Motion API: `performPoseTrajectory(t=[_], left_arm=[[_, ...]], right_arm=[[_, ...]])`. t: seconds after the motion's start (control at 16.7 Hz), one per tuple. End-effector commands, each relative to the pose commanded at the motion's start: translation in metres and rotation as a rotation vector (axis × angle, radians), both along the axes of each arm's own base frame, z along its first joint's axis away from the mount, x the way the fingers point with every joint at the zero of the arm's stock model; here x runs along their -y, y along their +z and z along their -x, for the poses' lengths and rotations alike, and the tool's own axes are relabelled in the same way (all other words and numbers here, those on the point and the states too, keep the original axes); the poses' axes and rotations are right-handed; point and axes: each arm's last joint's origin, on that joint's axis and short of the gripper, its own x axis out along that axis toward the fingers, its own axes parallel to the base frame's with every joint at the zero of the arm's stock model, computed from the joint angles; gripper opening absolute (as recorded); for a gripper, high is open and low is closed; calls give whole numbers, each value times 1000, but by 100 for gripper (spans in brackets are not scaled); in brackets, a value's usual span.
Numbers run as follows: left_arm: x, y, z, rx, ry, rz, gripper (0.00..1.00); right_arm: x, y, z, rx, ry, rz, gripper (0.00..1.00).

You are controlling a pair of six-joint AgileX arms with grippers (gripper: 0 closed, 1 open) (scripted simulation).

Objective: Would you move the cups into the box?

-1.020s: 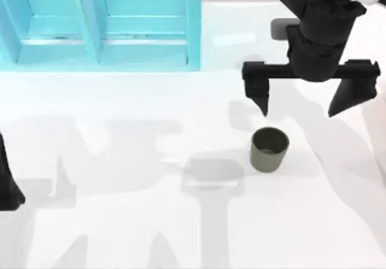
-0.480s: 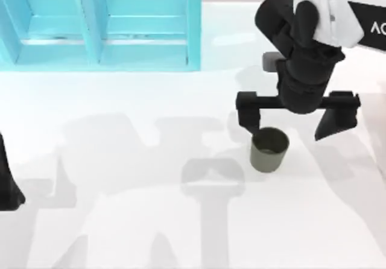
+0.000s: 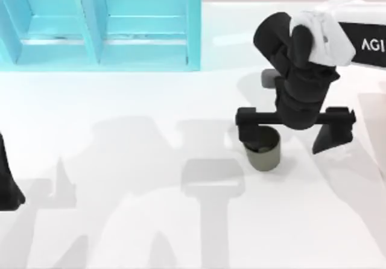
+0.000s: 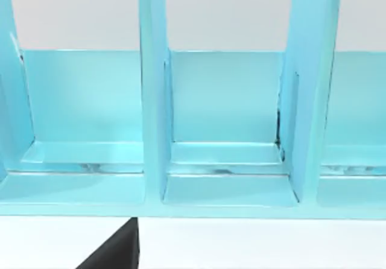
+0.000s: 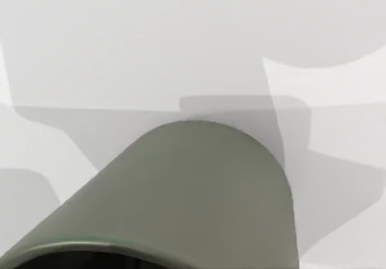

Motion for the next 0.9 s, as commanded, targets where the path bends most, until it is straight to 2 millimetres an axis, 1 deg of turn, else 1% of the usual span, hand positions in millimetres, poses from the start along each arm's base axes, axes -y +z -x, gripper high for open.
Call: performPoseTrajectory(t=[0.72, 0.78, 0.9], left_arm=[[0, 0, 0, 0, 0, 0, 100], [0, 0, 0, 0, 0, 0, 100], [0, 0, 0, 0, 0, 0, 100]], right_arm=[[0, 0, 0, 0, 0, 0, 2], [0, 0, 0, 0, 0, 0, 0], [0, 0, 0, 0, 0, 0, 0]])
